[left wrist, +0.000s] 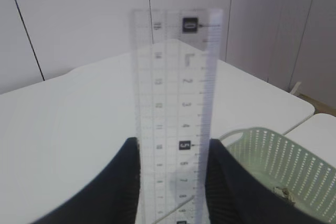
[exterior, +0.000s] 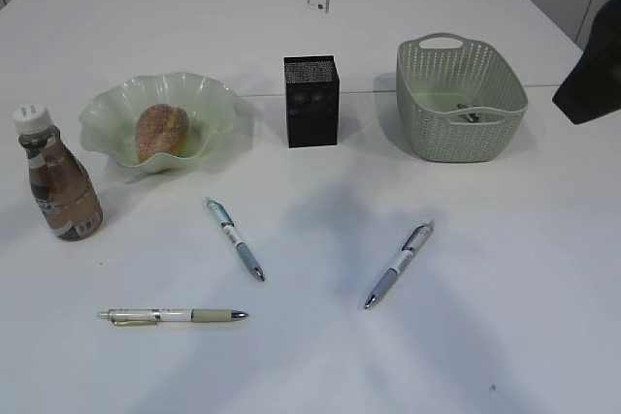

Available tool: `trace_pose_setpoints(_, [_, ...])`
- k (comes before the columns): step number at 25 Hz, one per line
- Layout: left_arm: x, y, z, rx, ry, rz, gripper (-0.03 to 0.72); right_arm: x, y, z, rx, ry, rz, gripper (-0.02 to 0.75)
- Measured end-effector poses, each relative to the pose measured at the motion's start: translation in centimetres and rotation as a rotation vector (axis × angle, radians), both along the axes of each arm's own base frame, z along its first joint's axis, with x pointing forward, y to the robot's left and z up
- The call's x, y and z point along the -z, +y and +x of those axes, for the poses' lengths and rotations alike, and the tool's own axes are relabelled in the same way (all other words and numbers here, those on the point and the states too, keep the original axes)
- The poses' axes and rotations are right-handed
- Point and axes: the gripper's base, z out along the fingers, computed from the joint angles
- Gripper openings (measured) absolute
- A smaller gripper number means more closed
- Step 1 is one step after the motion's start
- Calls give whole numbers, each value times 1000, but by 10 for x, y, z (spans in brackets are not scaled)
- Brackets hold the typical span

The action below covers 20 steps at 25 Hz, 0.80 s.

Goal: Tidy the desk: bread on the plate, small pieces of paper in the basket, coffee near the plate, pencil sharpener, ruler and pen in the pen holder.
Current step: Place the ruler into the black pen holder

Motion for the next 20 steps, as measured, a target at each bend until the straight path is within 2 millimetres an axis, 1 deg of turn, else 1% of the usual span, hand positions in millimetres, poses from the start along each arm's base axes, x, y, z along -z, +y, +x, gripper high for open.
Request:
trace_pose_setpoints(8, [40,-8,13,4,22,13,244,0,-1,0,2,-4,-10,406])
trace_pose_setpoints(12, [53,-11,17,6,26,15,244,0,-1,0,2,-4,-10,406])
trace_pose_setpoints(16, [64,-6,23,-6,27,15,244,0,-1,0,2,-4,-10,406])
trace_pose_setpoints(20, [73,2,31,-28,36,13,244,0,-1,0,2,-4,-10,406])
